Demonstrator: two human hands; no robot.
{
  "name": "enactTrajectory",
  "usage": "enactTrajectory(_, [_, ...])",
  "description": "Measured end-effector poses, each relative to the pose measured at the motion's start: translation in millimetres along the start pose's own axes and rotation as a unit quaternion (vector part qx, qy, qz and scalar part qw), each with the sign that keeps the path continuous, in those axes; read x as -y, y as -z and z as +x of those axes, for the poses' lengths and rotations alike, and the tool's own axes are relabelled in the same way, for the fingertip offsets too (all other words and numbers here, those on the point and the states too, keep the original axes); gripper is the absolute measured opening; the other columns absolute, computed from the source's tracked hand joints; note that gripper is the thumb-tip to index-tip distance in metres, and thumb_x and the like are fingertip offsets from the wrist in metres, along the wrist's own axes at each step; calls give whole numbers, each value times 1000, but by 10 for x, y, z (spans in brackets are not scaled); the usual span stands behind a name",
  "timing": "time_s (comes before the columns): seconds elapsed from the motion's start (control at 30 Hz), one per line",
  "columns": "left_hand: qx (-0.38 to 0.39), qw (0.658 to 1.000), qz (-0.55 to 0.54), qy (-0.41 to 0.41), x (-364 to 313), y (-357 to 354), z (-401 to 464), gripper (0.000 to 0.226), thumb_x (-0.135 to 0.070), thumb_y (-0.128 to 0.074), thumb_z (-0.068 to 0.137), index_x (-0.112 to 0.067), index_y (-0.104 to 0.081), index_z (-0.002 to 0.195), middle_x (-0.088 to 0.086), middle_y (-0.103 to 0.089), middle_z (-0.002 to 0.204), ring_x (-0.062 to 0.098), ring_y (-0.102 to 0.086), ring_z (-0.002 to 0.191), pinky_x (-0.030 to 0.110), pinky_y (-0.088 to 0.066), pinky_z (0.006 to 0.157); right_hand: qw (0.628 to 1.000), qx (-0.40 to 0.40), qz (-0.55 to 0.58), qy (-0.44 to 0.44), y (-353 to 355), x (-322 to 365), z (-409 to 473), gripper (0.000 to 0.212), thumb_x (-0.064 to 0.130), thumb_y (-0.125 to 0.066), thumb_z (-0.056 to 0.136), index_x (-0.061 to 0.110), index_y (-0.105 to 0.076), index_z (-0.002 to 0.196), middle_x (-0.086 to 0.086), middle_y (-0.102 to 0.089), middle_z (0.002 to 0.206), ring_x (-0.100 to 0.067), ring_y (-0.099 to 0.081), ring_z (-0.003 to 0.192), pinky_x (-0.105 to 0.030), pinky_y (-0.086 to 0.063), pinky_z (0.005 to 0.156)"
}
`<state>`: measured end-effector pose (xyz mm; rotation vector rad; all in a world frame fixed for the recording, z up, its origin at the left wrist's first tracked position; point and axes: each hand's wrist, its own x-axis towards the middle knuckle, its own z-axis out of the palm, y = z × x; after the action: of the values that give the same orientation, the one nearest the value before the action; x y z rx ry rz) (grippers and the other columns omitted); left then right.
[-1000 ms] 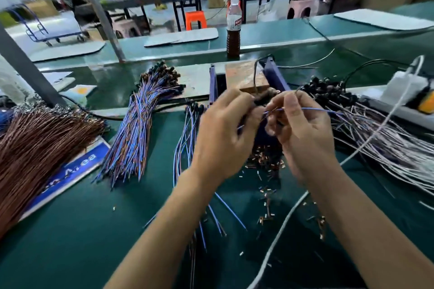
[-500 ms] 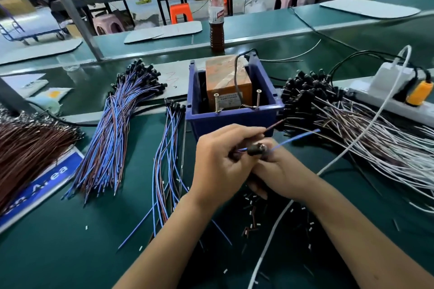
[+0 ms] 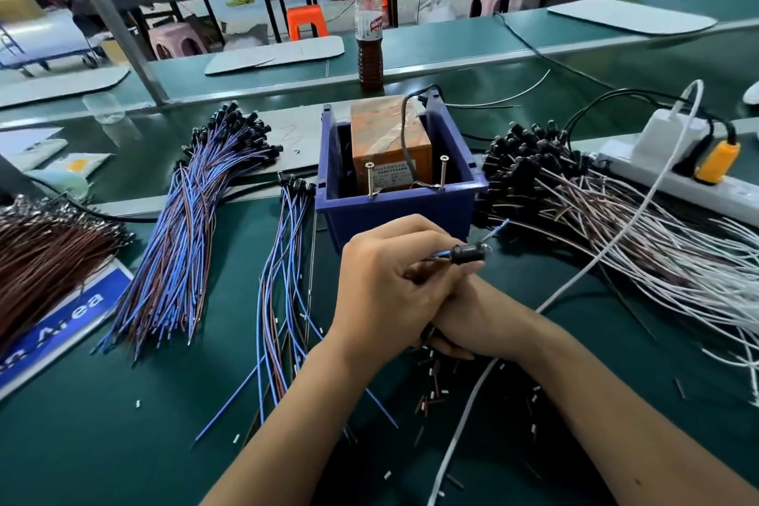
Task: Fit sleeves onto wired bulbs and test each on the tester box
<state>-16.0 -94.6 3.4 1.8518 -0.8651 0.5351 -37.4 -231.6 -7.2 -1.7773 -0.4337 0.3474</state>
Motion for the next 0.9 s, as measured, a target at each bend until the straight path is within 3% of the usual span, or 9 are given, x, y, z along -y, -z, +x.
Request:
enactTrajectory(0.1, [-20, 998, -39, 46, 16, -31, -7, 23, 6, -70, 74, -9, -81, 88, -4, -75, 83, 15, -73, 80, 33, -57, 68, 1000, 3, 15, 27, 13, 10, 7, 43, 3, -50, 85, 41, -62, 71, 8, -57, 53, -9, -47, 41, -25, -35, 38])
enactTrajectory(0.23, [-57, 985, -126, 107, 70, 65, 15, 27, 5, -76, 86, -22, -79, 86, -9, -75, 76, 6, -70, 70, 24, -54, 64, 994, 10, 84, 65, 183, -8, -49, 24, 19, -77, 89, 34, -70, 106, 5, -64, 71, -11, -55, 53, -23, -44, 44])
enactTrajectory(0.33, [-27, 977, -164, 132, 94, 144, 26, 22, -1, -75, 91, -19, -75, 78, -6, -69, 66, 4, -62, 63, 20, -47, 60, 980, -78, 159, 86, 360, -47, -92, 27, 36, -77, 91, 20, -71, 111, -3, -69, 85, -12, -56, 58, -20, -43, 43])
enactTrajectory(0.4, [-24, 972, -165, 163, 101, 138, 19, 18, -10, -74, 91, -2, -73, 75, 2, -64, 62, 9, -57, 62, 29, -45, 57, 962, -153, 196, 111, 419, -62, -97, 40, 47, -77, 90, 13, -72, 110, -12, -68, 88, -14, -54, 56, -20, -41, 41])
enactTrajectory(0.47, [-17, 968, -173, 181, 102, 111, 1, 26, -11, -74, 92, 11, -69, 79, 4, -62, 61, 10, -54, 62, 26, -44, 60, 948, -210, 190, 144, 419, -74, -89, 38, 45, -77, 90, 11, -74, 106, -13, -68, 85, -15, -54, 53, -20, -41, 41])
enactTrajectory(0.53, [-8, 965, -184, 185, 102, 97, -9, 27, -12, -73, 93, 12, -69, 81, 8, -60, 61, 11, -52, 62, 23, -41, 60, 939, -251, 169, 161, 393, -87, -82, 24, 34, -75, 93, 11, -77, 99, -13, -69, 81, -16, -54, 51, -21, -41, 40])
enactTrajectory(0.7, [5, 960, -191, 206, 123, 119, -5, 15, -6, -70, 96, 2, -77, 86, -7, -60, 61, 6, -52, 59, 18, -41, 61, 929, -295, 157, 158, 372, -49, -92, 18, 19, -73, 93, 1, -75, 92, -13, -69, 74, -16, -52, 48, -22, -39, 39])
enactTrajectory(0.83, [1, 956, -215, 200, 93, 103, -6, 15, -11, -71, 94, -3, -77, 84, -5, -61, 62, 9, -53, 60, 19, -42, 61, 923, -300, 172, 168, 337, -31, -94, 22, 18, -71, 94, -3, -71, 90, -13, -67, 73, -14, -50, 47, -21, -37, 38])
enactTrajectory(0.9, [-8, 957, -216, 194, 86, 111, -11, 14, -13, -71, 93, -8, -77, 82, -4, -61, 61, 9, -53, 60, 21, -43, 60, 914, -311, 202, 166, 341, -21, -94, 18, 19, -68, 96, 4, -71, 86, -9, -65, 72, -12, -49, 46, -19, -36, 37])
